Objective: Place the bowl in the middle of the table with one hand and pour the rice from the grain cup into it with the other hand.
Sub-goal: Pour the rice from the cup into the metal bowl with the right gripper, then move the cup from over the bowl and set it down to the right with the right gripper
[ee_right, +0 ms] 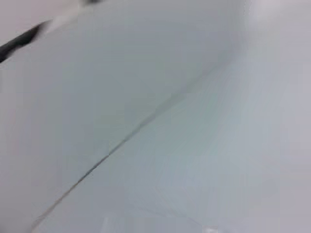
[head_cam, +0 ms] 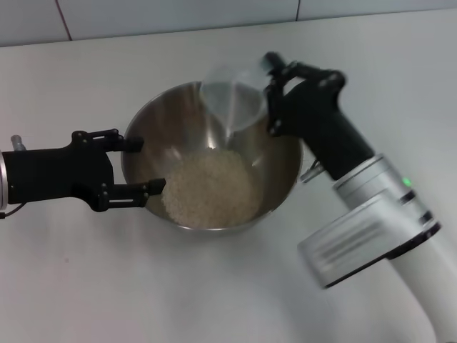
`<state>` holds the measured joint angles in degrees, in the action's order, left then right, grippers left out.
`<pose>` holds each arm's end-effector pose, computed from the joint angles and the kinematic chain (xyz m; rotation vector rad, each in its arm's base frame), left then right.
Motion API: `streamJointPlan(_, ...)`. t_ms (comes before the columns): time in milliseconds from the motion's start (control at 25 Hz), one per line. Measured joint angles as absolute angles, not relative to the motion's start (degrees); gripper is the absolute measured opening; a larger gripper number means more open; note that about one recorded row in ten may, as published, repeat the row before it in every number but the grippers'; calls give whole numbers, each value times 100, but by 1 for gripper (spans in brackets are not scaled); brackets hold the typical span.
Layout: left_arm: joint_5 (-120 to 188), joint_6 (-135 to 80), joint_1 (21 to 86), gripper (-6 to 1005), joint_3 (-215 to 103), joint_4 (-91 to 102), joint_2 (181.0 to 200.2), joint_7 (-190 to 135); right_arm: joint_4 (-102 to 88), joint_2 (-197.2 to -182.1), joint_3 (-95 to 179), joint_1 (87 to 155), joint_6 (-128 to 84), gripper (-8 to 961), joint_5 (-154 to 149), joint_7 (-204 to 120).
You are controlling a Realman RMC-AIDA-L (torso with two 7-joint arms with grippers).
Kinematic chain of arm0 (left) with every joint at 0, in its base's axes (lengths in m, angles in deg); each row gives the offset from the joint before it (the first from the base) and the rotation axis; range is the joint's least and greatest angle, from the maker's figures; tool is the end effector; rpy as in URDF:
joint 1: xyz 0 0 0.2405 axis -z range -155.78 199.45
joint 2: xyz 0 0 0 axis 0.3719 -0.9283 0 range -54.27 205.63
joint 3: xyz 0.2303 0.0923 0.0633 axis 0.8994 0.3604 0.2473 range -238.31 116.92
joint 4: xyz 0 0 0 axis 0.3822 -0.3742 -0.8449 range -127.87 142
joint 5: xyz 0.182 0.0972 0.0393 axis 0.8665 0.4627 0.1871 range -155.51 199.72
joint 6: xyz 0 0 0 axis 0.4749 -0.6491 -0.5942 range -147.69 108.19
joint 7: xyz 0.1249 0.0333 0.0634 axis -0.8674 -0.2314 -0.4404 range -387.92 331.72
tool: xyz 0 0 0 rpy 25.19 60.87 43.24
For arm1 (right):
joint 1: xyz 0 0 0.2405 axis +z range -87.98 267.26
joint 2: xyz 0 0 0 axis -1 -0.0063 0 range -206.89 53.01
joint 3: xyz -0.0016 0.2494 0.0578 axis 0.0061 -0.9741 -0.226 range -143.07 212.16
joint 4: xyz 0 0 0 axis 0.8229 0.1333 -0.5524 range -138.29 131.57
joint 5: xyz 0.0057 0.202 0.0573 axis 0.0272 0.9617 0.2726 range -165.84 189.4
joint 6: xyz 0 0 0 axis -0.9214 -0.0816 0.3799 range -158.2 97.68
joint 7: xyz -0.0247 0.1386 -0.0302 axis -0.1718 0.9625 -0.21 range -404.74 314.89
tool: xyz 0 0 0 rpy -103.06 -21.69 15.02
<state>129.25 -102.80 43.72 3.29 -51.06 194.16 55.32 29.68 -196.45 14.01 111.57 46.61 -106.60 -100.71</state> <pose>-0.2352 0.3247 0.0021 -2.8256 -0.2987 -0.4430 0.2131 0.2814 -0.0837 -1.6683 -0.3986 0.4353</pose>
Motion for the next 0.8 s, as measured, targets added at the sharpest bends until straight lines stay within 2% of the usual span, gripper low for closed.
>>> streamJointPlan(160,12925,-10280,4380,796,329,-5122,19415,5531,1948,-19664,804,11148,5193,68,-10659,-6237)
streamJointPlan(360,12925,-10280,4381,796,329,-5128,19416,5530,1067,-19646,291,11202,4998,72,-10659,-4004)
streamJointPlan(800,12924,-10252,4388,795,378,-5129,19415,5532,747,-19626,280,11886,2551,81,-10699,-3661)
